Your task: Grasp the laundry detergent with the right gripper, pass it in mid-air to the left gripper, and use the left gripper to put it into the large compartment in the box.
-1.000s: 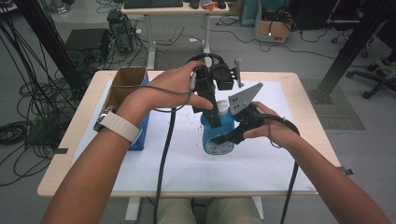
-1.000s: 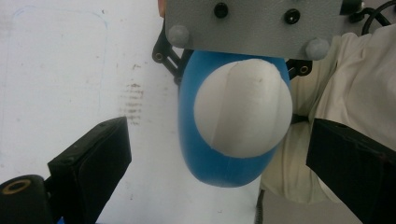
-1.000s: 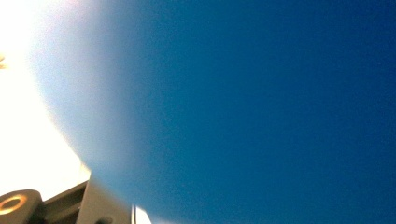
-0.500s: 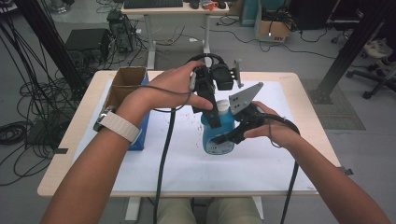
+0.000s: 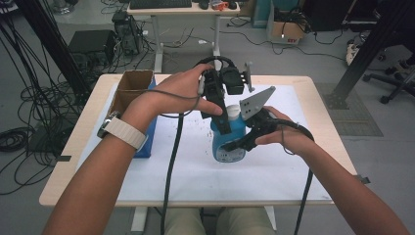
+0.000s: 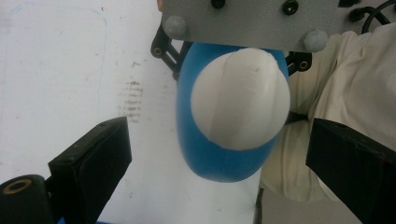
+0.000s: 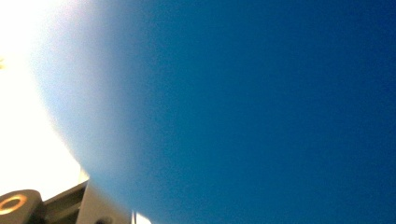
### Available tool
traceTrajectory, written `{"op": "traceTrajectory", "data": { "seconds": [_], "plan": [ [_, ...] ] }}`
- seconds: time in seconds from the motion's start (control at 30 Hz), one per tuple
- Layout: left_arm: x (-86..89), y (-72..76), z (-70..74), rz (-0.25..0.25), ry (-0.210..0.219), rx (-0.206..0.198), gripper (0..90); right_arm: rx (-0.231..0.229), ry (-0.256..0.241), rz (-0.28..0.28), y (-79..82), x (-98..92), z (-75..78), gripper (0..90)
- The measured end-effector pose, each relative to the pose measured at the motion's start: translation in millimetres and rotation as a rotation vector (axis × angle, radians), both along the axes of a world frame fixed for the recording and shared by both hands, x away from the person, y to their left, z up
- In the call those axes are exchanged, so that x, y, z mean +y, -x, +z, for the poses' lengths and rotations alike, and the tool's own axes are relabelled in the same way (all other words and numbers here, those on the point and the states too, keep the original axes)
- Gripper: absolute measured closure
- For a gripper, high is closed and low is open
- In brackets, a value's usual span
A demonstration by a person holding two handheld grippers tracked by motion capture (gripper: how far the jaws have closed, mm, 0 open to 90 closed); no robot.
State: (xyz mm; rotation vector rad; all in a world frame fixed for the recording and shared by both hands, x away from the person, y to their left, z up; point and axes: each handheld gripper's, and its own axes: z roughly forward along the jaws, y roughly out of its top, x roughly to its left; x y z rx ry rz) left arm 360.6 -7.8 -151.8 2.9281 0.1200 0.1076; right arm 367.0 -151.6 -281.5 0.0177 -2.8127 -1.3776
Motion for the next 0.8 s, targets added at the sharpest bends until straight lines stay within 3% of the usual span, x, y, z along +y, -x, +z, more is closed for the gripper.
{"op": "traceTrajectory", "data": {
  "seconds": [0.8],
  "plan": [
    [0.2, 0.4, 0.4, 0.002, 0.001, 0.002, 7.1, -0.006, -0.005, 0.008, -1.1, 0.6, -0.5, 43.5]
  ]
}}
